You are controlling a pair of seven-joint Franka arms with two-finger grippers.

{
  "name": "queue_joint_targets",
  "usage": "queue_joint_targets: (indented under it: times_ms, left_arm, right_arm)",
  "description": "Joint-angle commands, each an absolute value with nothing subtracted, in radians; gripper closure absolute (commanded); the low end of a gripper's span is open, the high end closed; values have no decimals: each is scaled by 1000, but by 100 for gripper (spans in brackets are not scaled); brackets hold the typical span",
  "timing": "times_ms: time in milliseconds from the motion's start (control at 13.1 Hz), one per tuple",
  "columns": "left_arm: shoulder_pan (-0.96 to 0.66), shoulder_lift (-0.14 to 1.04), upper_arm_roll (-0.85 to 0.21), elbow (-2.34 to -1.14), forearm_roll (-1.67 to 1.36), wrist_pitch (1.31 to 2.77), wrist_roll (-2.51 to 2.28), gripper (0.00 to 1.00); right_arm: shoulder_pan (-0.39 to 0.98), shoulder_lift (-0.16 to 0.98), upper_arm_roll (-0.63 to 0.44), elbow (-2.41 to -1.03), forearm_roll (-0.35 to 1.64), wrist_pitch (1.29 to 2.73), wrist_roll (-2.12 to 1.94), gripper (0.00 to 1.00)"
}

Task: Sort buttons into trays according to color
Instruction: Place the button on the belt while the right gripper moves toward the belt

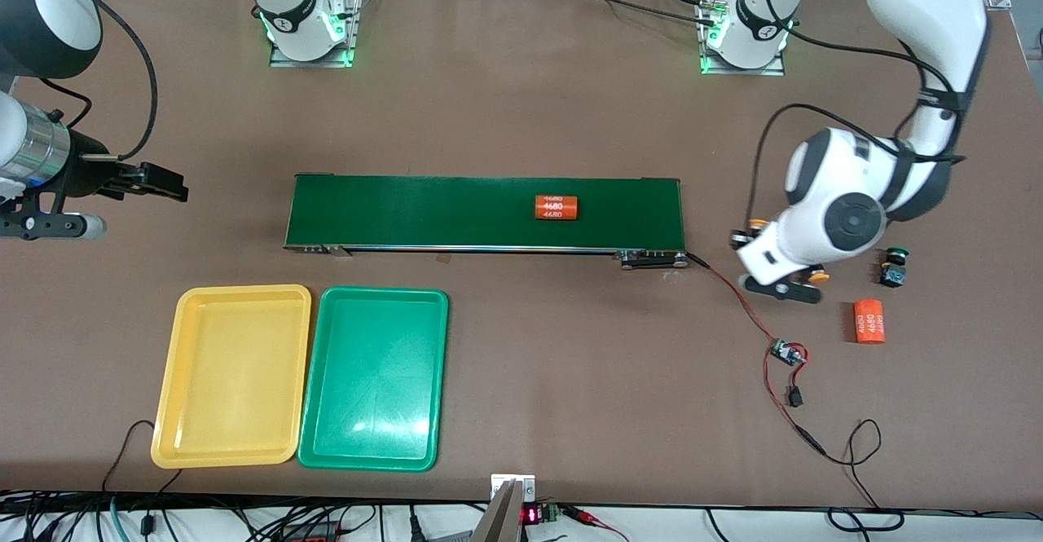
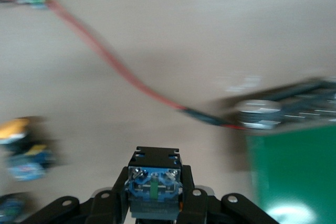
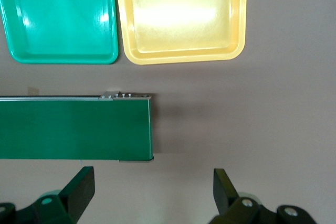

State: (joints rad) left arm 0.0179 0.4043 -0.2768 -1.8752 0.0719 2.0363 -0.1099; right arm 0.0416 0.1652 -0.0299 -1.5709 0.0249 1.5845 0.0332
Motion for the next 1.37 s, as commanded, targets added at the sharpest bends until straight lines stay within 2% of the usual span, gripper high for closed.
queue_joint_targets:
  times_ms: [0,229,457,533,686,762,838,990,1067,1295]
  left_arm:
    - [6,394,-374,-1878,3,2013,-228,85]
    - [-23,423,-482,-1902,2,2052,-426,84]
    - [-55,446,-482,-1956,5,2191,-466,82]
    - [-55,455,-480,-1982,5,2253,-478,75]
    - [-55,465,-479,-2017,8,2331,-483,56]
    - [-55,459,-474,-2014,8,2329,-480,34]
    - [-49,443,-469,-2008,8,2321,-473,0]
    - [-38,379,-463,-1991,5,2275,-476,0]
    - [-37,345,-445,-1959,5,2205,-474,0]
    - [-23,304,-401,-1823,11,1981,-471,0]
  right_arm:
    - [37,161,-25,-1572,38,1552,18,0]
    - [41,147,-25,-1592,38,1555,18,0]
    - [46,97,-20,-1673,38,1595,31,0]
    - [54,59,-20,-1739,38,1642,34,0]
    - [55,-42,-18,-1903,40,1765,35,0]
    - [55,-92,-18,-1983,40,1816,37,0]
    - [57,-138,-18,-2059,40,1869,37,0]
    - [57,-233,-18,-2213,40,1977,38,0]
    - [60,-262,-17,-2261,40,2014,40,0]
    - [110,-275,-17,-2281,41,2025,99,0]
